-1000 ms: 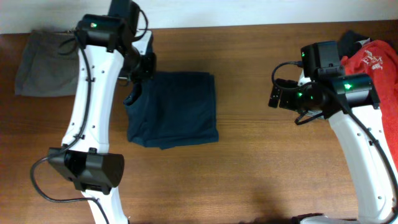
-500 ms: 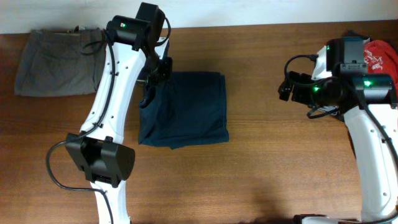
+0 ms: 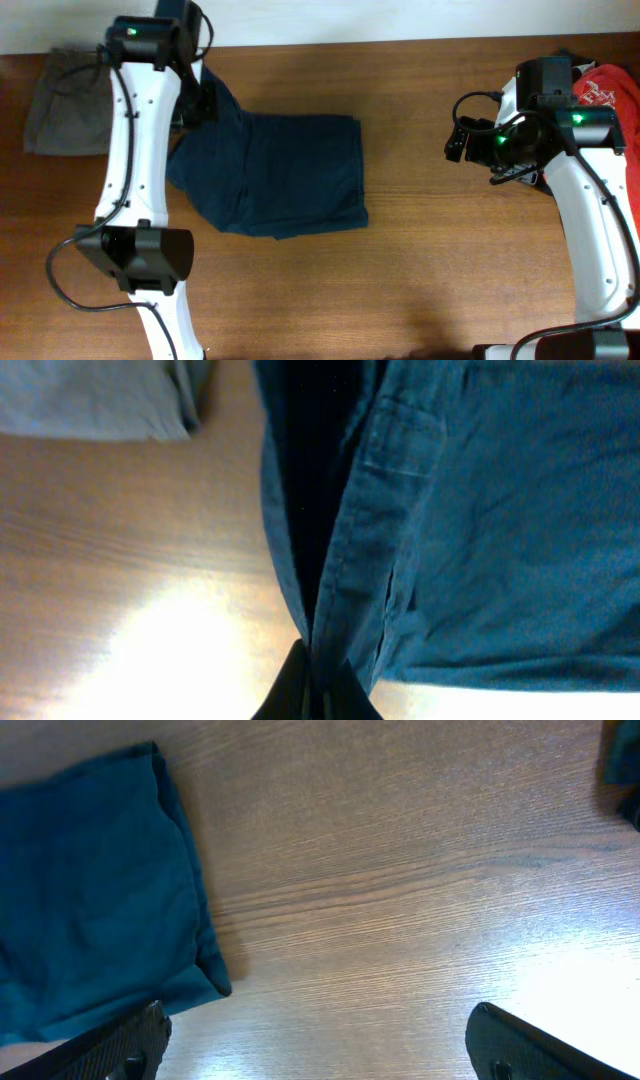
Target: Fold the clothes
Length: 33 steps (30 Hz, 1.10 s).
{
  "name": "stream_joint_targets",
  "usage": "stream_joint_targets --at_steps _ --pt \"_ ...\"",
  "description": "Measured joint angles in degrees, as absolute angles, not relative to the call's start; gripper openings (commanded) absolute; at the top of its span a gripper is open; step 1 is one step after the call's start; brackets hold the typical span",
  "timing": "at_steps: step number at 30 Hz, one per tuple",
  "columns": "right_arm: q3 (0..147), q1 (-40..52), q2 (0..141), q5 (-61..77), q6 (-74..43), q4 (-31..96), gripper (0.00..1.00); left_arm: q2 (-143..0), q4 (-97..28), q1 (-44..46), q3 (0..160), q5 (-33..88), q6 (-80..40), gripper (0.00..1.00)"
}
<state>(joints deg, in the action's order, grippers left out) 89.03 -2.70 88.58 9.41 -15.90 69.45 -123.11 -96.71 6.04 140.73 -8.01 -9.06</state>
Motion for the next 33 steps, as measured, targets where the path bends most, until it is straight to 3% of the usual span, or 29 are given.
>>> stream_joint_targets --at_steps 5,33 --pt "89.03 -2.70 88.68 9.41 -15.84 69.56 0.99 -122.78 -96.84 6.39 147.06 -7.53 -8.62 0.00" --pt "89.03 -2.70 88.86 10.15 -15.79 67.05 0.99 -124.27 -89.54 15.53 147.24 -3.18 -15.92 0.00"
